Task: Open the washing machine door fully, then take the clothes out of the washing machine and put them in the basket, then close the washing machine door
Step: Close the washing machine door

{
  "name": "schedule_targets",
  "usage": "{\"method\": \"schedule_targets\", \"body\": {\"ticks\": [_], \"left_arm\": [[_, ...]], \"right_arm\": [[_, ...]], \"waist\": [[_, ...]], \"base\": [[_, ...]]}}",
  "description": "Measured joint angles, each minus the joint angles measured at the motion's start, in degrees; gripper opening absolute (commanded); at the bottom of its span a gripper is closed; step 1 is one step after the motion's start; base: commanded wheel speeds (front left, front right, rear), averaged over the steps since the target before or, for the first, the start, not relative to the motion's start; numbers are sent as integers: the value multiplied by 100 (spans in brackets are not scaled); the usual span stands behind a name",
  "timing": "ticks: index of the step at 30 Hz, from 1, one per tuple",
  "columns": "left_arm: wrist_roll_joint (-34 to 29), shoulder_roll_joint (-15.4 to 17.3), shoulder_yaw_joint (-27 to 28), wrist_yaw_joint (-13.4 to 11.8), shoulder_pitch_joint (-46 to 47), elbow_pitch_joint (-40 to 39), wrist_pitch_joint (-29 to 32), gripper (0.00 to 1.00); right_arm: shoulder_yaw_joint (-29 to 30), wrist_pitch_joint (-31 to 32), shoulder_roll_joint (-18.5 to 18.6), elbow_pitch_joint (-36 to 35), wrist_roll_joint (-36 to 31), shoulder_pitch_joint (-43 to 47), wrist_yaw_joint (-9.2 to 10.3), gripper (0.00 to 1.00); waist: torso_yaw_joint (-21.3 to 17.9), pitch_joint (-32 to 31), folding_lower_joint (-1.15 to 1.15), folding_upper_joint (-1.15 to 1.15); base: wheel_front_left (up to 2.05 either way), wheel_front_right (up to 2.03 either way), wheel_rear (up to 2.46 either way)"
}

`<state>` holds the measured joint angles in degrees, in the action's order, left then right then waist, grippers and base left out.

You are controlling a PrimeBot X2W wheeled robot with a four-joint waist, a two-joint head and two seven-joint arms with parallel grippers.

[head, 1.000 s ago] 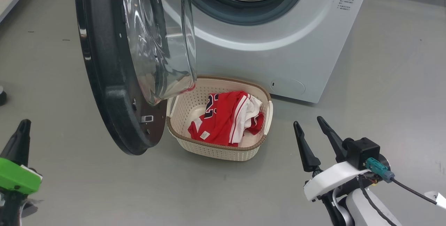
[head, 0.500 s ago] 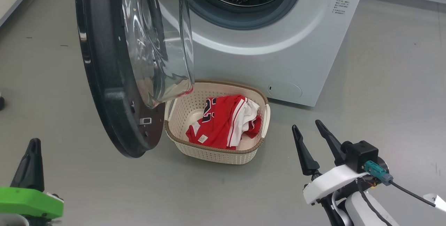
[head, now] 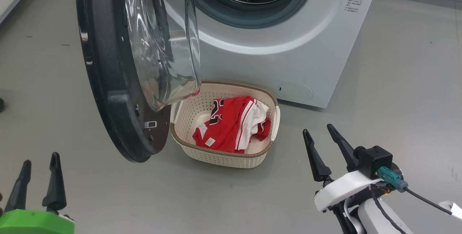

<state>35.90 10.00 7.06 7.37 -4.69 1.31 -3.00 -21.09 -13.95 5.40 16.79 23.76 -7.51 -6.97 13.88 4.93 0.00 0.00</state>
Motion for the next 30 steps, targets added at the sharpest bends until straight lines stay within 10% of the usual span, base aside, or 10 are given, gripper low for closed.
{"method": "schedule_targets", "body": {"ticks": [30], "left_arm": [[-45,326,-474,0,9,716,-869,100]], "right_arm": [[42,-1,-10,-5,0,0,0,100]], "waist": [[-6,10,0,0]], "base": [[0,0,0]]}}
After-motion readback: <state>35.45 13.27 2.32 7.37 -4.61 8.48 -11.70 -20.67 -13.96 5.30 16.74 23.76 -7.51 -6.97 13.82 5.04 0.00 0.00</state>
